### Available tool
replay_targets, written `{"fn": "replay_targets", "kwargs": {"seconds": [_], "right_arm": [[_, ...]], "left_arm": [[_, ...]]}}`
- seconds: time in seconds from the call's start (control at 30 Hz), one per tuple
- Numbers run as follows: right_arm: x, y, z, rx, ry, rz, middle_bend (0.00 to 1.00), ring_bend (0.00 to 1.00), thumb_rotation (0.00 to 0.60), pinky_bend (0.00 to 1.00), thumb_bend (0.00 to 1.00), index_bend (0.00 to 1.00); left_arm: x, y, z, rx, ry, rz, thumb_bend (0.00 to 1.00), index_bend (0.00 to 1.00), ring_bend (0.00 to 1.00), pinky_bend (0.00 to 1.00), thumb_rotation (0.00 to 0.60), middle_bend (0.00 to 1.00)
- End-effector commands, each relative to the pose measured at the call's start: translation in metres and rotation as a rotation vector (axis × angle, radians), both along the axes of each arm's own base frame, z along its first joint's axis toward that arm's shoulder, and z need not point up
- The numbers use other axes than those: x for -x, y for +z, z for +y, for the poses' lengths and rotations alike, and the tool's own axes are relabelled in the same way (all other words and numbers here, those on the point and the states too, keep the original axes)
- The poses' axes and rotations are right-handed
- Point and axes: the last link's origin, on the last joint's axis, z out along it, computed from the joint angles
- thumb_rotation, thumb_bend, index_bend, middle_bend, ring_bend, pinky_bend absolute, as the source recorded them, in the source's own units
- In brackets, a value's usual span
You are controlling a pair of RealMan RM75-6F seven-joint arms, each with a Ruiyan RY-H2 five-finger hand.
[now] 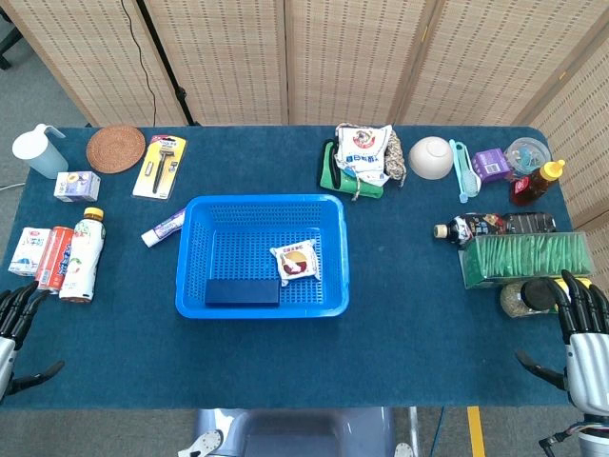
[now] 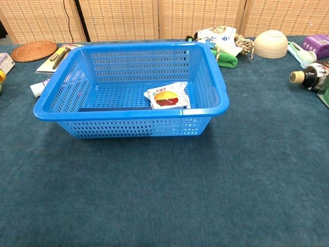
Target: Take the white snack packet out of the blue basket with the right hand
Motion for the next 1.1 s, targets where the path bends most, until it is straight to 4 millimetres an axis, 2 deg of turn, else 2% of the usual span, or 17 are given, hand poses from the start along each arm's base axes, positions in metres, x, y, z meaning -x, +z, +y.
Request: {"fn": "replay_targets", "kwargs": {"seconds": [0.03,0.47,0.73,0.93,1.1], "right_arm": [[0.000,0.000,0.000,0.000,0.000,-0.001,0.00,0.00,0.600,0.00,0.00,0.00],[0.000,-0.005,0.000,-0.025,-0.008,0.008,0.00,0.00,0.600,0.00,0.00,0.00],[-0.006,-0.011,-0.009,-0.045,0.025,0.056,0.00,0.00,0.600,0.00,0.00,0.00],[-0.031,-0.009,-0.030,-0.081,0.138,0.094,0.00,0.00,0.600,0.00,0.00,0.00],[-0.074,-0.007,-0.057,-0.120,0.274,0.078,0.00,0.00,0.600,0.00,0.00,0.00]], "left_arm": [[0.000,-0.001,0.000,0.001,0.002,0.002,0.06,0.00,0.00,0.00,0.600,0.00],[-0.002,0.001,0.001,-0.007,0.006,-0.003,0.06,0.00,0.00,0.00,0.600,0.00],[-0.006,0.007,-0.004,-0.007,0.008,-0.032,0.06,0.00,0.00,0.00,0.600,0.00],[-0.016,0.011,0.000,-0.009,-0.027,-0.048,0.06,0.00,0.00,0.00,0.600,0.00],[-0.015,0.010,0.005,0.007,-0.038,-0.063,0.06,0.00,0.00,0.00,0.600,0.00]]}}
